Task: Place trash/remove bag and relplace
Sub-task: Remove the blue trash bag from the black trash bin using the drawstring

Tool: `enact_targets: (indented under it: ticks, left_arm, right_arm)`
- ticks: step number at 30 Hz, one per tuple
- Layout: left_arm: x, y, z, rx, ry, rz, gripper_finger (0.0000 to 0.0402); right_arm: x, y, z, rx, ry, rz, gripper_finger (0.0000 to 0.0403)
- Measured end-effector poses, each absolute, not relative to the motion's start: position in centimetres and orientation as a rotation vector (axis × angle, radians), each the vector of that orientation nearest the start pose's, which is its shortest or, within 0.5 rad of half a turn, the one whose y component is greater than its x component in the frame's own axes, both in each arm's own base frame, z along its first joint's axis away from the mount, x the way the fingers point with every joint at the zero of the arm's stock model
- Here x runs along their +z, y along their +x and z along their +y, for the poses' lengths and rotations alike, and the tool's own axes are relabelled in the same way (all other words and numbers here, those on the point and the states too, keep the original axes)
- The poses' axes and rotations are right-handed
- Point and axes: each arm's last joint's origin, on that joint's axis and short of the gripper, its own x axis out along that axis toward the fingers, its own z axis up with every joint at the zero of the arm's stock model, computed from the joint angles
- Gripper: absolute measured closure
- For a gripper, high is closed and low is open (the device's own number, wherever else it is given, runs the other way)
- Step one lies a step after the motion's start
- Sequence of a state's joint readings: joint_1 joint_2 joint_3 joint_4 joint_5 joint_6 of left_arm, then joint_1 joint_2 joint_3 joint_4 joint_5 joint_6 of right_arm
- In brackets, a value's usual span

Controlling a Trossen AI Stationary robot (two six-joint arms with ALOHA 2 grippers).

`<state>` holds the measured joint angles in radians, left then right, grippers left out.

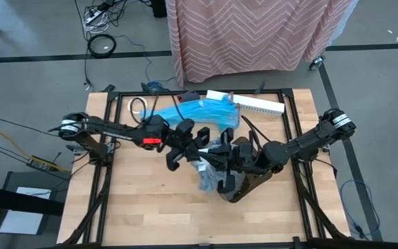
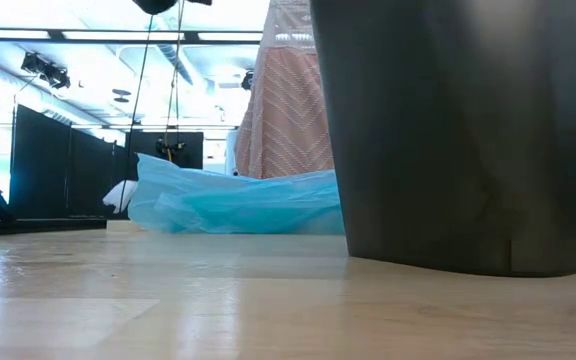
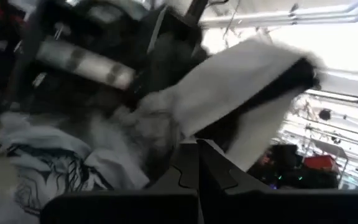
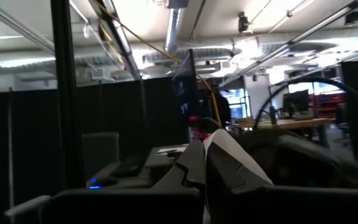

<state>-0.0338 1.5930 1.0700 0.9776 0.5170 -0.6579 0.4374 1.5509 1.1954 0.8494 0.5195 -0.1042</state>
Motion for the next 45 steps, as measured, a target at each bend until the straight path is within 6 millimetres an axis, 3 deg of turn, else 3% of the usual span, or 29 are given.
enact_targets:
  ticks: [16, 26, 34, 38, 45]
  left_arm:
    - [30.5, 40.4, -2.9, -0.688, -0.660, -0.120, 0.0401]
    - [30.5, 40.3, -2.9, -0.751, -0.738, -0.066, 0.0402]
    - [33.3, 38.4, -2.8, -1.000, -0.857, -0.057, 0.0402]
    - [33.7, 37.8, -2.8, -1.074, -0.870, 0.018, 0.0402]
    - [34.9, 37.2, -0.5, -1.024, -0.910, -0.027, 0.0402]
  right_arm:
    - [38.9, 31.1, 14.8, -0.054, 0.140, -0.501, 0.0403]
    - [40.3, 30.9, 14.7, -0.084, 0.072, -0.541, 0.0403]
    - [40.5, 30.6, 15.2, -0.095, 0.008, -0.541, 0.0403]
    - [40.3, 30.4, 15.5, -0.156, 0.018, -0.498, 0.0403]
    - [39.6, 29.5, 17.5, -0.237, -0.048, -0.383, 0.0403]
